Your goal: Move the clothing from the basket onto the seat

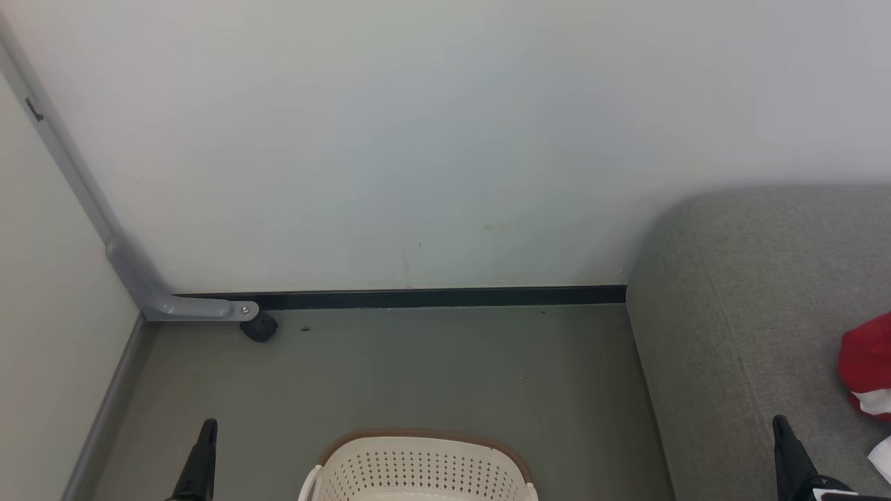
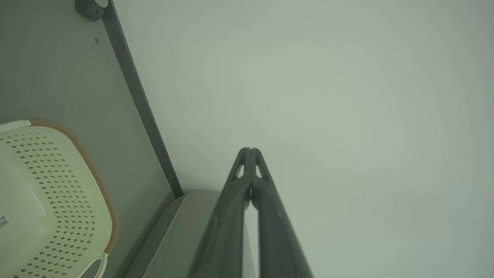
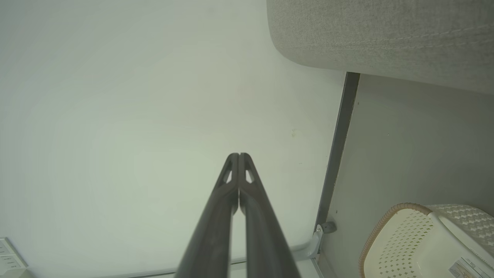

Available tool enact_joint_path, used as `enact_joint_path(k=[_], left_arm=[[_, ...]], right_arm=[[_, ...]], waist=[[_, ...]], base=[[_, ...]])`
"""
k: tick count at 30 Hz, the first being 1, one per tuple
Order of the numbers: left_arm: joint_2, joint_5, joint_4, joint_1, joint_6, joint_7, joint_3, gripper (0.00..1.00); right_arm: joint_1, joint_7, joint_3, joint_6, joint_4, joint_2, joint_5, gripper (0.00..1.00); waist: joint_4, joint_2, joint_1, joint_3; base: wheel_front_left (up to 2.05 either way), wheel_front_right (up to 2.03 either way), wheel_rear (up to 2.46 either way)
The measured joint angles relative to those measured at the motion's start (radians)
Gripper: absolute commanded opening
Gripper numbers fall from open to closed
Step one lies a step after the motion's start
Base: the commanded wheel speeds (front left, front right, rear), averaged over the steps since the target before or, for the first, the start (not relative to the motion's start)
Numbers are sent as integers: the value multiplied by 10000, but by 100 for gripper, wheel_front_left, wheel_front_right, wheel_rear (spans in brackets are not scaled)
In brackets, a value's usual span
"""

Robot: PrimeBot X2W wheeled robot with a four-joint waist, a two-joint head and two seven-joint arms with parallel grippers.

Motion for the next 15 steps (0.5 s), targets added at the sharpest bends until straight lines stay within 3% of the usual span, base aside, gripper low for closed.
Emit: enact_joint_path(k=[15], left_arm=[[-2, 0, -2, 0, 0, 0, 0, 0]], right_arm=[[0, 0, 0, 0, 0, 0, 0, 0]], waist=[[0, 0, 0, 0]], base=[[0, 0, 0]])
